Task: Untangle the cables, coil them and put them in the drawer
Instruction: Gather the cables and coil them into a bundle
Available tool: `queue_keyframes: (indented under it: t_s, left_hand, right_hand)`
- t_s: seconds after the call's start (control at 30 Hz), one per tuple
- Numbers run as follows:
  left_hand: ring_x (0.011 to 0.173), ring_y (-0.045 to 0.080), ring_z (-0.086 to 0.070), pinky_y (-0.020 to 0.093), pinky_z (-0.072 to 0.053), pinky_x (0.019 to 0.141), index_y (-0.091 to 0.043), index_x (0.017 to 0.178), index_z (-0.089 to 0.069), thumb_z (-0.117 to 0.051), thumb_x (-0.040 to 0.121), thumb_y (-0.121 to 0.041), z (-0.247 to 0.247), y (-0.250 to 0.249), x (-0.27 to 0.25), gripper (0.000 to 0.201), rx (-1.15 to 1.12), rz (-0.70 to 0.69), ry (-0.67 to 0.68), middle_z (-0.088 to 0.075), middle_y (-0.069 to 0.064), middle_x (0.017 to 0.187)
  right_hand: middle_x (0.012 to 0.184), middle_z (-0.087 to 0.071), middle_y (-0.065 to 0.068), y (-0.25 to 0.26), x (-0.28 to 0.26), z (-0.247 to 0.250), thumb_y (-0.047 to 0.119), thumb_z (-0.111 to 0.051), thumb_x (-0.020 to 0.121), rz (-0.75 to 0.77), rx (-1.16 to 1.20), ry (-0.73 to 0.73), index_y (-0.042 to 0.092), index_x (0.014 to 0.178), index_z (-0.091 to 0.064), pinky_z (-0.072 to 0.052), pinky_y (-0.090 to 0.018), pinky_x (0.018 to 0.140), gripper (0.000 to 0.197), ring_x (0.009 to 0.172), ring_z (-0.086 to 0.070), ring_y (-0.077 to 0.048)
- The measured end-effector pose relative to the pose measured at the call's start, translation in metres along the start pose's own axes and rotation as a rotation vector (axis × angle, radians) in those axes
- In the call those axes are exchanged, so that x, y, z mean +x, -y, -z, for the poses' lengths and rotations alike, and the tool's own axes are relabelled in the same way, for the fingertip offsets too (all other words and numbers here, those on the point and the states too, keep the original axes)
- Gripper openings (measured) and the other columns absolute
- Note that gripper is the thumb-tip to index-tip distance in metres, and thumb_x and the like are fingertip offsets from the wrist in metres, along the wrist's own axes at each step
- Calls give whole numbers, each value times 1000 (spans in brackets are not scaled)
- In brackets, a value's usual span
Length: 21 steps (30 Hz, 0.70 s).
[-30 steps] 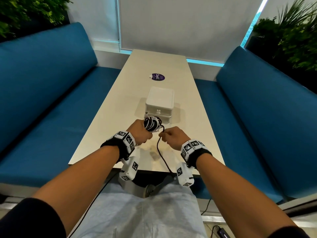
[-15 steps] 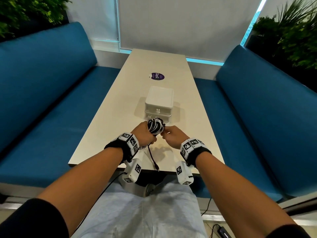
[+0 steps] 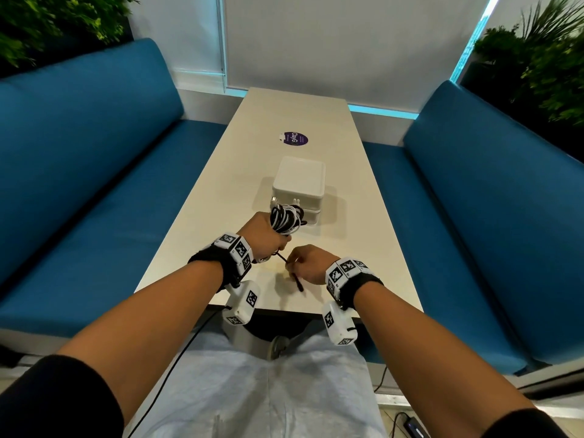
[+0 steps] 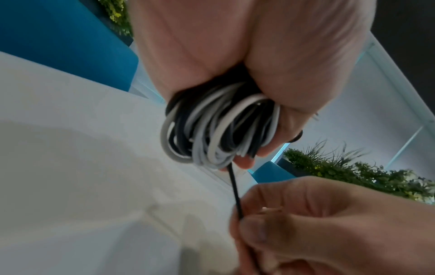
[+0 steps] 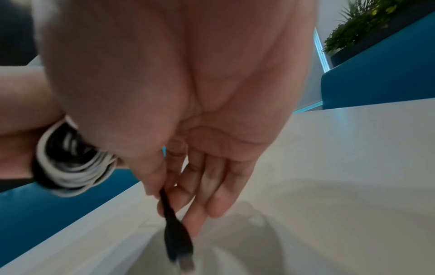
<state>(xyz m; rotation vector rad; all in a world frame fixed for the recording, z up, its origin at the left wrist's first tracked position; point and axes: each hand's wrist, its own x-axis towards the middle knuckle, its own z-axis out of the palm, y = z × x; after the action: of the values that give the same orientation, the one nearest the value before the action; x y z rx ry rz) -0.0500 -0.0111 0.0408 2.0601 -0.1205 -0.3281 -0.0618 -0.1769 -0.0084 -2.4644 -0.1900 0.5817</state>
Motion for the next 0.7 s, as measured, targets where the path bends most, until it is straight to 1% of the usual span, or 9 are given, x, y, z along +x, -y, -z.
queue_keyframes:
  t_s: [0.07,0.17,0.23,0.27,0.3,0.37,0.43,0.57,0.7]
  left_hand:
    - [52,22,-47,30,-41,51,10,89,-64,-64,75,-6,3,2,-2,22,58,-24,31,-63,25,71]
    - [56,22,-51,32,-44,55,8,86,-65,-64,66,-20,2,4,-7,35,137,-36,83,-66,26,73]
    - [54,22,-49,31,-42,54,0,70,-61,-62,60,-22,-3,4,-12,24,193,-44,126,-60,17,62]
    - [52,21,-45,29,-39,52,-7,61,-55,-62,61,-18,-5,3,-15,13,225,-56,151,-54,10,56]
    - [49,20,-43,27,-38,51,-13,58,-50,-63,64,-13,-8,2,-15,14,249,-66,177,-51,4,52]
    - [48,15,-46,24,-39,50,-19,59,-52,-64,72,-4,-14,3,-15,23,299,-100,210,-53,-3,52]
    - [50,9,-51,21,-40,51,-23,63,-56,-66,76,-6,-16,3,-13,24,367,-133,222,-57,-7,55]
    - [65,21,-58,24,-40,56,-21,71,-55,-66,79,-17,-22,3,-11,14,566,-153,219,-59,-2,67]
    - [69,23,-56,24,-39,56,-23,73,-52,-63,79,-15,-23,9,-9,15,638,-153,206,-57,-4,71]
  right_hand:
    - [86,-70,-3,-2,-2,5,33,-56,95,-36,84,24,18,96,-61,-54,-33,72,16,76,-71,-23]
    - [75,-63,-2,-6,-7,16,45,-59,94,-59,-20,-17,17,93,-63,-48,-30,65,28,61,-59,-17]
    - [71,-59,0,-8,-8,21,38,-60,95,-57,-9,-9,18,85,-63,-48,-29,64,22,61,-55,-15]
    - [71,-57,0,-9,-7,22,30,-59,96,-56,51,17,17,81,-62,-49,-29,63,20,62,-53,-17]
    - [71,-56,-2,-9,-7,20,23,-57,96,-59,143,43,15,78,-60,-48,-30,64,20,64,-52,-18]
    - [79,-60,-4,-10,-9,16,15,-55,95,-69,353,81,14,82,-60,-46,-28,66,15,68,-53,-18]
    - [91,-65,-5,-9,-16,14,8,-52,96,-46,473,94,14,94,-62,-47,-26,68,12,74,-58,-16]
    - [102,-69,-8,-9,-18,19,1,-55,88,1,446,36,11,116,-64,-50,-26,73,32,88,-63,-16]
    - [77,-58,-5,-9,-13,24,4,-60,67,6,219,-10,8,92,-62,-42,-35,74,25,77,-49,-21]
